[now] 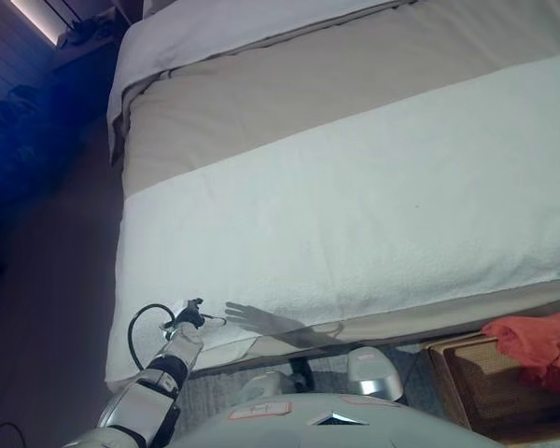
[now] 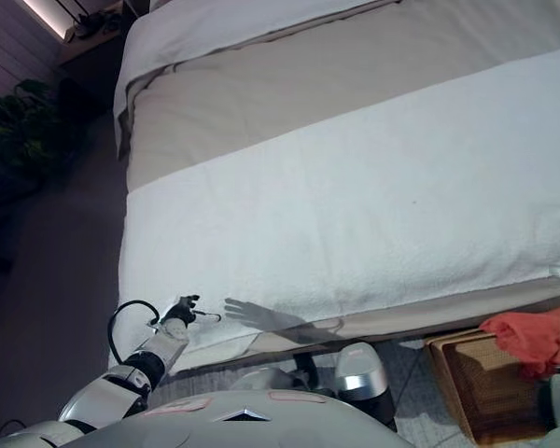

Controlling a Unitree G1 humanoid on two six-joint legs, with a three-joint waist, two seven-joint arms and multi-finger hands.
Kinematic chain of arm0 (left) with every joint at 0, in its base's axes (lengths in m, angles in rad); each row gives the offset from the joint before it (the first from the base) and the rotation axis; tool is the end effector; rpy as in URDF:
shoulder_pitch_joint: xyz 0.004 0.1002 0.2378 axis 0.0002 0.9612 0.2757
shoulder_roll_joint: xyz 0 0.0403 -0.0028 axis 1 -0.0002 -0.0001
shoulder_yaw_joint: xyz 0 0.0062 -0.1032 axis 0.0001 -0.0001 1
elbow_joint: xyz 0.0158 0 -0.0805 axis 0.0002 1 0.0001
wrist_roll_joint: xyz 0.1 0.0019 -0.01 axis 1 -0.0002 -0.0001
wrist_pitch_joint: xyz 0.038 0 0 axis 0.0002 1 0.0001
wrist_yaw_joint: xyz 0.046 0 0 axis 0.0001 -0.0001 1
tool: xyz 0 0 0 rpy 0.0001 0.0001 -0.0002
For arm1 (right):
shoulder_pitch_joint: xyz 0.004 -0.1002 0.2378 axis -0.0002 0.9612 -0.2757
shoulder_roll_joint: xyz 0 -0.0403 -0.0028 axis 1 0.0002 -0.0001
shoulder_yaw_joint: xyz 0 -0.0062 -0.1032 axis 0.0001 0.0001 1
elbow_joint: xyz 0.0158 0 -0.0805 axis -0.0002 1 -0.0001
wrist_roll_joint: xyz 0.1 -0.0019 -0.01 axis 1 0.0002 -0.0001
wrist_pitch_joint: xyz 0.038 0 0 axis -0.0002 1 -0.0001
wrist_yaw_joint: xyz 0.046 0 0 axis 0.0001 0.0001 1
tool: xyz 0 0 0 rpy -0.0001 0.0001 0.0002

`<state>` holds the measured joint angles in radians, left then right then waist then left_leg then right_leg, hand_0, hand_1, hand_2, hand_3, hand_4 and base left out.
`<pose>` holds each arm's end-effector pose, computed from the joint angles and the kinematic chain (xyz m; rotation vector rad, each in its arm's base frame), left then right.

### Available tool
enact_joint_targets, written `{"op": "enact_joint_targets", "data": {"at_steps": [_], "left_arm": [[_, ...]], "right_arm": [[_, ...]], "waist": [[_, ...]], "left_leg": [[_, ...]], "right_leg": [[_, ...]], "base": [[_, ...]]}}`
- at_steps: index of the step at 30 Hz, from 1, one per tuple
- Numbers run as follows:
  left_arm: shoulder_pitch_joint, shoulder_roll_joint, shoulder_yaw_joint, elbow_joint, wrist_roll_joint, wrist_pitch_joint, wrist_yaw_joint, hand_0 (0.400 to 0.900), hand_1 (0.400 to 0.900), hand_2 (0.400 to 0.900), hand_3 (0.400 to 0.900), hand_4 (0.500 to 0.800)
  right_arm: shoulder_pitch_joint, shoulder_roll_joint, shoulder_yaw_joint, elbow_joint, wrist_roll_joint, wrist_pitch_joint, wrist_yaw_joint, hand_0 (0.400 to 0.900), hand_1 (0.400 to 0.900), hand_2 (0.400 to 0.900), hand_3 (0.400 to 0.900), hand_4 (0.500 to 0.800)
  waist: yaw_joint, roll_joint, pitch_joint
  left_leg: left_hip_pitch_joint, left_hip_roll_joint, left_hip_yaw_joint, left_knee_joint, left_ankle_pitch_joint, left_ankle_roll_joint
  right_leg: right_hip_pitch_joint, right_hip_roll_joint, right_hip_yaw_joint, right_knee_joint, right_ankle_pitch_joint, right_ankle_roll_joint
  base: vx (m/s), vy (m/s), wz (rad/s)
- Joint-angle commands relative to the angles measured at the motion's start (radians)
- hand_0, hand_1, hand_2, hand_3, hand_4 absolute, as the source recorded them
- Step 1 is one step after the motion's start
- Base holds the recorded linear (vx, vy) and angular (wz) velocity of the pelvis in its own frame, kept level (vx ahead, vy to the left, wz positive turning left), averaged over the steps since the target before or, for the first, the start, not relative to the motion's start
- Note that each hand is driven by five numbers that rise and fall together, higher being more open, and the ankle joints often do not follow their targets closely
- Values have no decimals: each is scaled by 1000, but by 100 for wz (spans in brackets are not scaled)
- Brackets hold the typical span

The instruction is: Put the clothes on the bed into the basket.

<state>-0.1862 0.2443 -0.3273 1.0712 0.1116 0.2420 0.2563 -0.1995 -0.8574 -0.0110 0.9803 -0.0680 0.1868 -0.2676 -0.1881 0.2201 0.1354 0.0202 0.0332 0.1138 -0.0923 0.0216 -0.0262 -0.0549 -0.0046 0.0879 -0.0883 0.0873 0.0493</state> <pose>0.1520 0.2027 -0.0924 0.7075 1.0551 0.0603 0.1635 -0.4015 0.0411 -0.9065 0.8017 -0.7393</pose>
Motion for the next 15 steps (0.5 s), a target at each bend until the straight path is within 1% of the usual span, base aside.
{"op": "enact_joint_targets", "data": {"at_steps": [1,3,4,7,10,15], "left_arm": [[8,67,32,25,18,5,57,900,900,900,900,800],[26,65,40,-7,21,3,60,900,900,900,900,800],[28,57,36,-22,25,5,63,900,900,900,900,800],[36,53,44,-40,26,7,69,900,900,900,900,800],[48,42,35,-50,37,4,69,900,900,900,900,800],[51,21,13,-15,55,4,66,900,900,900,900,800]], "right_arm": [[40,62,33,-58,19,-48,-64,900,900,900,900,800],[45,153,62,-84,32,-61,-71,900,900,900,900,800],[52,196,90,-97,33,-65,-60,900,900,900,900,800],[54,293,140,-114,62,-80,-45,900,900,900,900,800],[64,369,202,-79,57,-87,-15,900,900,900,900,800],[62,468,292,62,28,-77,25,900,900,900,900,800]], "waist": [[8,-86,-56],[21,-98,-58],[27,-103,-58],[40,-121,-59],[54,-138,-61],[73,-165,-68]], "left_leg": [[48,-18,30,5,-48,-22],[55,-17,26,5,-49,-19],[56,-17,23,5,-49,-18],[65,-16,20,5,-48,-16],[75,-15,16,5,-50,-14],[91,-16,9,5,-56,-8]], "right_leg": [[39,-2,-16,1,-62,31],[48,-1,-23,1,-64,27],[50,0,-25,1,-64,25],[59,3,-28,1,-63,22],[69,6,-31,1,-65,21],[84,10,-35,1,-66,19]], "base": [[-33,0,9],[-19,-3,6],[-17,0,6],[-7,1,1],[0,0,0],[0,0,0]]}}
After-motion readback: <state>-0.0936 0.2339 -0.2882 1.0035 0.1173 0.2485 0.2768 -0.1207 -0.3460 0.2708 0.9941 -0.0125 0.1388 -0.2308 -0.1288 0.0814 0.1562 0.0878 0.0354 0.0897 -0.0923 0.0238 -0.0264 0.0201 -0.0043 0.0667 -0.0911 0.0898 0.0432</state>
